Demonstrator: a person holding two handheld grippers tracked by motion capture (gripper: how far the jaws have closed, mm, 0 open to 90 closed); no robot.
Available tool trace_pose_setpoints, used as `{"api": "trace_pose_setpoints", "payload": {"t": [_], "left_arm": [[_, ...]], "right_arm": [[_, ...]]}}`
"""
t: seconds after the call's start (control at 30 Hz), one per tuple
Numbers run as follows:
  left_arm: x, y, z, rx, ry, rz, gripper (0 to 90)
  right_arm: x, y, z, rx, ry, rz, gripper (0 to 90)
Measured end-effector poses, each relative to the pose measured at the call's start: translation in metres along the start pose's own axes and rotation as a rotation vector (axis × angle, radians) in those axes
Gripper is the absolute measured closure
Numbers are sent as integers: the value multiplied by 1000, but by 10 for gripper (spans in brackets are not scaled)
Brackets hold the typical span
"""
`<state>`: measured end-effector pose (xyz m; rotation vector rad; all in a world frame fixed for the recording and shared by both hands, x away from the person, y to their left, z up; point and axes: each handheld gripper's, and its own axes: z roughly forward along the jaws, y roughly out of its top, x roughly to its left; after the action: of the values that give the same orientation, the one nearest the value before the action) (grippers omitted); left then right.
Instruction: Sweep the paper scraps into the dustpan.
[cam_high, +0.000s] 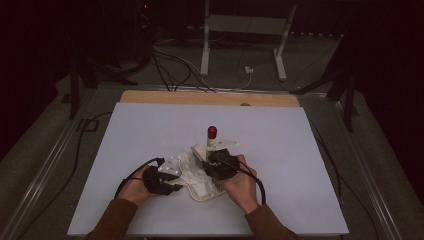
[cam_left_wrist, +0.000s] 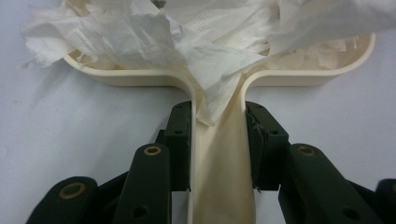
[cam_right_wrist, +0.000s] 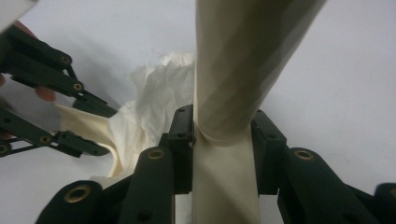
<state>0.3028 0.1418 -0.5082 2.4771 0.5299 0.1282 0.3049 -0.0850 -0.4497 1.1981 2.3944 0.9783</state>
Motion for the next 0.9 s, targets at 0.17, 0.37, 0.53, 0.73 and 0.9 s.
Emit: {"api": "trace_pose_setpoints", "payload": {"t": [0.17, 0.37, 0.53, 0.73, 0.9], "left_arm": [[0, 0, 0, 2, -3, 2, 668], [0, 0, 0, 2, -4, 1, 668], [0, 0, 0, 2, -3, 2, 668], [1, 0, 0, 1, -3, 3, 668], [1, 0, 0, 1, -4, 4, 668]], "right_arm": [[-6, 2, -6, -16, -11, 10, 673], [-12, 5, -13, -30, -12, 18, 673], [-16, 7, -16, -42, -25, 28, 673], [-21, 7, -17, -40, -34, 37, 673], [-25, 7, -21, -67, -41, 59, 673]]}}
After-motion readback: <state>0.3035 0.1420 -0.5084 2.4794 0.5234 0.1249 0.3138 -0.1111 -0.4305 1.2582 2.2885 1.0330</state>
